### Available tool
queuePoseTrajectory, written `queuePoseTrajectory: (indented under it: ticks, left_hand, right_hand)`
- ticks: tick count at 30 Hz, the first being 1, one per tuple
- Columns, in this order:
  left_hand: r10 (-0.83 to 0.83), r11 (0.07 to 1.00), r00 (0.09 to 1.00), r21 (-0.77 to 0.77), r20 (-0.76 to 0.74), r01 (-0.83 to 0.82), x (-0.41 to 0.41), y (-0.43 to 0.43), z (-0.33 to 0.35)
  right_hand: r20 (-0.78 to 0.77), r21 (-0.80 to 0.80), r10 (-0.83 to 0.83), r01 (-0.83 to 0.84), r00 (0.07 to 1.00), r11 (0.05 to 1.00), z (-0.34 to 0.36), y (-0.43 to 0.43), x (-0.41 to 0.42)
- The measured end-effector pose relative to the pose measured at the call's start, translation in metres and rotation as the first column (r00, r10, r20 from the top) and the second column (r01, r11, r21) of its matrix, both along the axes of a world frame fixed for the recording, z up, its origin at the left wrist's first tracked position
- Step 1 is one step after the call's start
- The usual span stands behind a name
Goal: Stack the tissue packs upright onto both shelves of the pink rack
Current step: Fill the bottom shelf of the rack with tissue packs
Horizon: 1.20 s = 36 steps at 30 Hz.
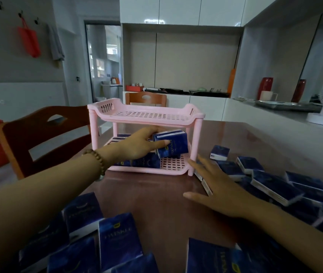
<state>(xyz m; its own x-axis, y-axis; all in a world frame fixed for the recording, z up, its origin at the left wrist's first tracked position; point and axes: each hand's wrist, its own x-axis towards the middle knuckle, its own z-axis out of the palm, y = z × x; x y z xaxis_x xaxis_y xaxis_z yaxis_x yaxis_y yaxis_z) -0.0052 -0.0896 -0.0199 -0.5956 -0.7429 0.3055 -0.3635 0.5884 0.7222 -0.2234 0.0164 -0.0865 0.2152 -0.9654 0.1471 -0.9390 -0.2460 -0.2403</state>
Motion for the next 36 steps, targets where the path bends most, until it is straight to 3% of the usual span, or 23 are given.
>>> queuePoseTrajectory:
  ticks: [7,13,17,25,32,36]
  left_hand:
    - [-0.041,0.999,0.998,0.032,-0.052,0.042,-0.021,-0.024,-0.005]
    - [0.009,0.999,0.99,0.048,0.14,-0.015,-0.029,-0.036,-0.005]
    - [0.025,1.0,0.935,-0.011,0.353,-0.022,-0.031,-0.048,-0.011]
    - [0.137,0.987,0.896,-0.135,0.423,-0.087,-0.027,-0.064,-0.019]
    - [0.245,0.954,0.795,-0.286,0.555,-0.094,-0.034,-0.061,-0.01]
    - [0.327,0.908,0.788,-0.404,0.521,-0.109,-0.037,-0.06,-0.013]
  right_hand:
    - [0.005,-0.003,-0.014,0.014,1.0,1.0,-0.003,0.0,-0.002]
    - [-0.001,0.001,-0.022,0.022,1.0,1.0,-0.002,0.0,-0.001]
    - [-0.003,0.009,-0.021,0.021,1.0,1.0,-0.001,0.0,0.0]
    - [-0.013,0.02,-0.026,0.027,1.0,0.999,-0.003,0.0,0.0]
    - [-0.041,0.025,-0.034,0.035,0.999,0.999,-0.003,-0.001,0.0]
    - [-0.047,0.042,-0.037,0.039,0.998,0.998,-0.001,0.0,0.001]
